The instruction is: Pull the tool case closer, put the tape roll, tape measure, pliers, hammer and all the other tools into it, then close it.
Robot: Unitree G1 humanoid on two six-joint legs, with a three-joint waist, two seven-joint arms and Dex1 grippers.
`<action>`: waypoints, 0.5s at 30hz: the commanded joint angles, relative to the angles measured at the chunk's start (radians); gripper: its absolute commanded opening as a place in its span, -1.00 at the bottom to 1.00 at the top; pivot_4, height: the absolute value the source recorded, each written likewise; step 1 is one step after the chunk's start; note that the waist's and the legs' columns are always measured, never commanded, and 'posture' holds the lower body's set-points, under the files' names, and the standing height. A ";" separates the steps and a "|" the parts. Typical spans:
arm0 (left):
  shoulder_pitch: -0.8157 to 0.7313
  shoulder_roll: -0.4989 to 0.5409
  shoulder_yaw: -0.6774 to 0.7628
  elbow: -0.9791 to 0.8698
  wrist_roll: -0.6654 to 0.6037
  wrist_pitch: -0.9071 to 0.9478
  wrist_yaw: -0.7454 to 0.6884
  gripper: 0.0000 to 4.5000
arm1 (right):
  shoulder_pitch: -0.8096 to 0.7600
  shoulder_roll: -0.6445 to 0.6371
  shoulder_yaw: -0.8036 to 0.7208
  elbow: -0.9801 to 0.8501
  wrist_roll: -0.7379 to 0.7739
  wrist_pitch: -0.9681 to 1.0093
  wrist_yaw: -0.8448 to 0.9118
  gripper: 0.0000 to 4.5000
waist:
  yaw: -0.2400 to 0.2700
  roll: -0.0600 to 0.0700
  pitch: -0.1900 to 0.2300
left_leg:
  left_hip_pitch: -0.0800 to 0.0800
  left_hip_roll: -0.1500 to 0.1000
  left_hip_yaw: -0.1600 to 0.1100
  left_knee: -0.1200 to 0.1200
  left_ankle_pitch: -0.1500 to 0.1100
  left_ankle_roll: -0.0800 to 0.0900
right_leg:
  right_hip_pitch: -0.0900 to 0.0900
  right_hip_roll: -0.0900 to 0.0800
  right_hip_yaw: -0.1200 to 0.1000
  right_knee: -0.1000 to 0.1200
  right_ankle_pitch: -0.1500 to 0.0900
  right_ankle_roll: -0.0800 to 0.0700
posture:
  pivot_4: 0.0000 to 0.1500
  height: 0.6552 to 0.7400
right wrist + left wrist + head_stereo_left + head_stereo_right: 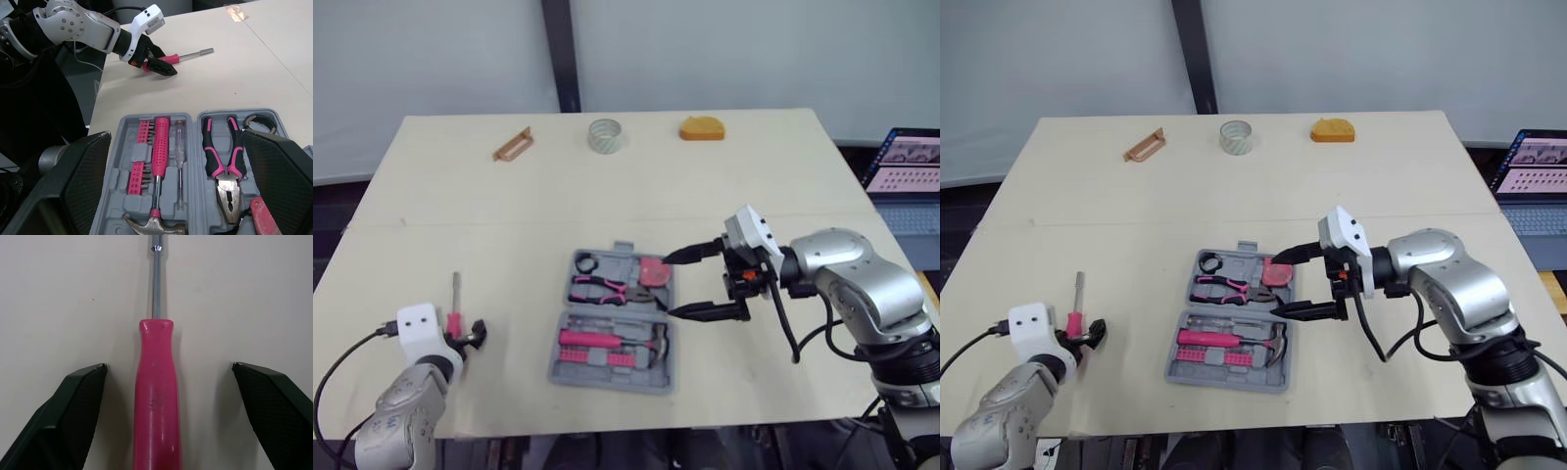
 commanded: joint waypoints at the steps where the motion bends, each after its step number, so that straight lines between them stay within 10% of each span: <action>1: 0.009 0.006 -0.005 0.020 0.019 0.015 0.001 0.43 | -0.001 0.001 -0.021 -0.037 0.009 -0.006 -0.005 1.00 | 0.000 0.000 0.000 | 0.000 0.000 0.000 0.000 0.000 0.000 | 0.000 0.000 0.000 0.000 0.000 0.000 | 1.00 1.00; 6: 0.004 0.006 -0.005 0.036 0.026 0.000 -0.004 -0.66 | 0.000 0.000 -0.024 -0.041 0.011 0.000 -0.013 1.00 | 0.000 0.000 0.000 | 0.000 0.000 0.000 0.000 0.000 0.000 | 0.000 0.000 0.000 0.000 0.000 0.000 | 1.00 1.00; 15: 0.026 0.074 -0.046 0.066 0.040 -0.060 -0.091 -0.71 | 0.011 -0.015 -0.038 -0.048 0.013 0.007 -0.020 1.00 | 0.000 0.000 0.000 | 0.000 0.000 0.000 0.000 0.000 -0.001 | 0.000 0.000 0.000 0.000 0.000 0.000 | 1.00 1.00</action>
